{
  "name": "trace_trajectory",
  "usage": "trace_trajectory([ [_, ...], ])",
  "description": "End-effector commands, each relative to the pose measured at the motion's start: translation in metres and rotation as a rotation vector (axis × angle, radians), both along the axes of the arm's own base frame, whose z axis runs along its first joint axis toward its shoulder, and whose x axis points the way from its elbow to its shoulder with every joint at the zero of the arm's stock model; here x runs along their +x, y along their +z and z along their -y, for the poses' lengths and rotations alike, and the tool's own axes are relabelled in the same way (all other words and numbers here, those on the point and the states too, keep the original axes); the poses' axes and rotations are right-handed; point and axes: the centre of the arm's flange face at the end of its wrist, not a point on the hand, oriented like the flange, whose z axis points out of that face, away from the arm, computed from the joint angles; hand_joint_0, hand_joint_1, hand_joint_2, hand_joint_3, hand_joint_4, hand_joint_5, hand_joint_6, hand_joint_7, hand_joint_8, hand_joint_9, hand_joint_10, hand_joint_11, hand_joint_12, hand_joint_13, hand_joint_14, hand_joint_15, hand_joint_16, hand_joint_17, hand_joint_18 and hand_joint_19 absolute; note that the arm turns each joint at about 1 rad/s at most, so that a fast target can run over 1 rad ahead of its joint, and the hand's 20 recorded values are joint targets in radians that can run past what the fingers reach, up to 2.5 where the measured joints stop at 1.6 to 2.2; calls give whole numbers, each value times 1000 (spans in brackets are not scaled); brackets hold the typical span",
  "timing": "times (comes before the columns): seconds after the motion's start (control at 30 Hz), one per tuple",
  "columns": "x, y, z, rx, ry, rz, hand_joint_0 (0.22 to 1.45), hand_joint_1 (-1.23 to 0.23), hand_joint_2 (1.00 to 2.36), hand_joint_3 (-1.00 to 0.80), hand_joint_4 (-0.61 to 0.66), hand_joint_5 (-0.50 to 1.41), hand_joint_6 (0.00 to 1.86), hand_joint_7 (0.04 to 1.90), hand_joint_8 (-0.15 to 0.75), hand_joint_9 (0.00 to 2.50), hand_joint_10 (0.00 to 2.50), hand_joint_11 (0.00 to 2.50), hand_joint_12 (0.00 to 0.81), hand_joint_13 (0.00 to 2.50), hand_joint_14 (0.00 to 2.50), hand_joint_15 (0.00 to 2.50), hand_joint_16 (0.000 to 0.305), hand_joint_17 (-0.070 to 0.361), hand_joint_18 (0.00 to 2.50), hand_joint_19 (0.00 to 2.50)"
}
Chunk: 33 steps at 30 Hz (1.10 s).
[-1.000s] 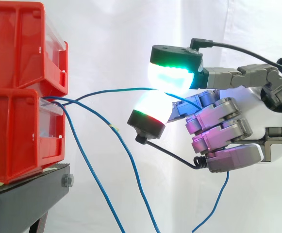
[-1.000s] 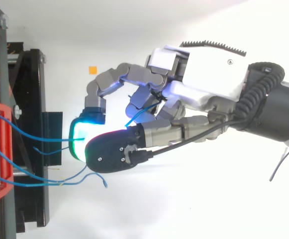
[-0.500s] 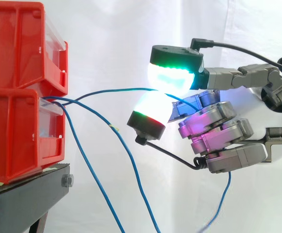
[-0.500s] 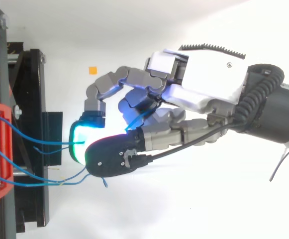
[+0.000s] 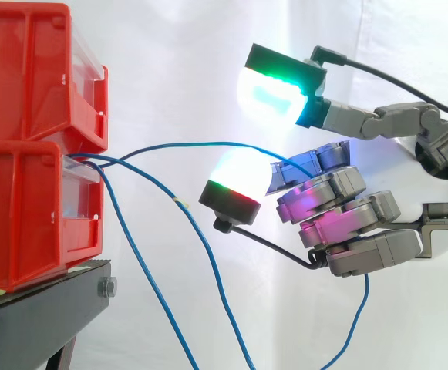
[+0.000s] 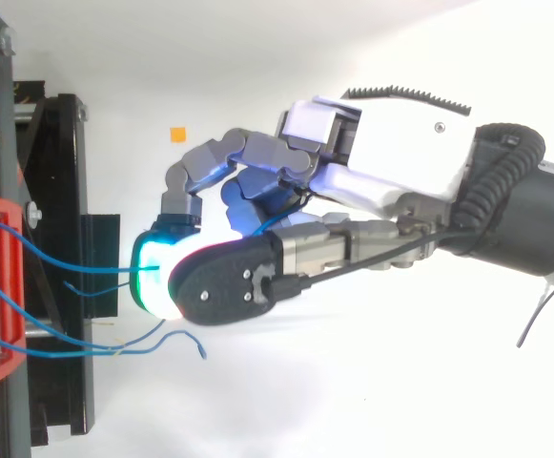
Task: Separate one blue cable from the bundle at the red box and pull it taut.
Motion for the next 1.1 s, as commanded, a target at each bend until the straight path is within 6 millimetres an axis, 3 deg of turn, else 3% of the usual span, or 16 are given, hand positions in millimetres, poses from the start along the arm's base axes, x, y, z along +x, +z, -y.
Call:
trace_trajectory([
  [0.0,0,0,0,0,-1,0,617,-381,1002,-470,204,-200,859,1027,320,641,2500,2257,421,1043,1882,1473,40,89,1490,1746],
  [0.13,0,0,0,0,-2,0,605,-457,1013,-304,211,-198,862,1046,316,640,2500,2333,420,1031,1813,1490,40,90,1453,1731],
  [0.27,0,0,-1,0,-1,0,595,-669,1018,-117,206,-207,877,1071,324,573,2500,2343,446,982,1813,1459,46,103,1425,1681],
  [0.57,0,0,-1,0,4,0,613,-739,1019,-106,96,-207,883,1030,339,385,2500,2293,432,879,1648,1468,45,100,1280,1675],
  [0.7,0,0,0,1,5,0,624,-771,1018,-134,84,-211,886,991,347,341,2500,2123,417,862,1420,1508,44,98,1196,1645],
  [0.87,0,0,-2,1,10,-3,661,-824,1012,-284,86,-216,893,989,340,400,2500,1922,409,925,751,1635,45,102,1061,1532],
  [0.9,-1,-2,-2,0,10,-6,667,-829,1011,-308,86,-216,897,983,340,418,2500,1916,404,951,526,1686,46,103,1039,1503],
  [1.07,-3,-5,-2,-1,12,-13,681,-828,1009,-356,105,-216,899,988,340,464,2468,1776,411,1004,95,1732,47,107,962,1390],
])
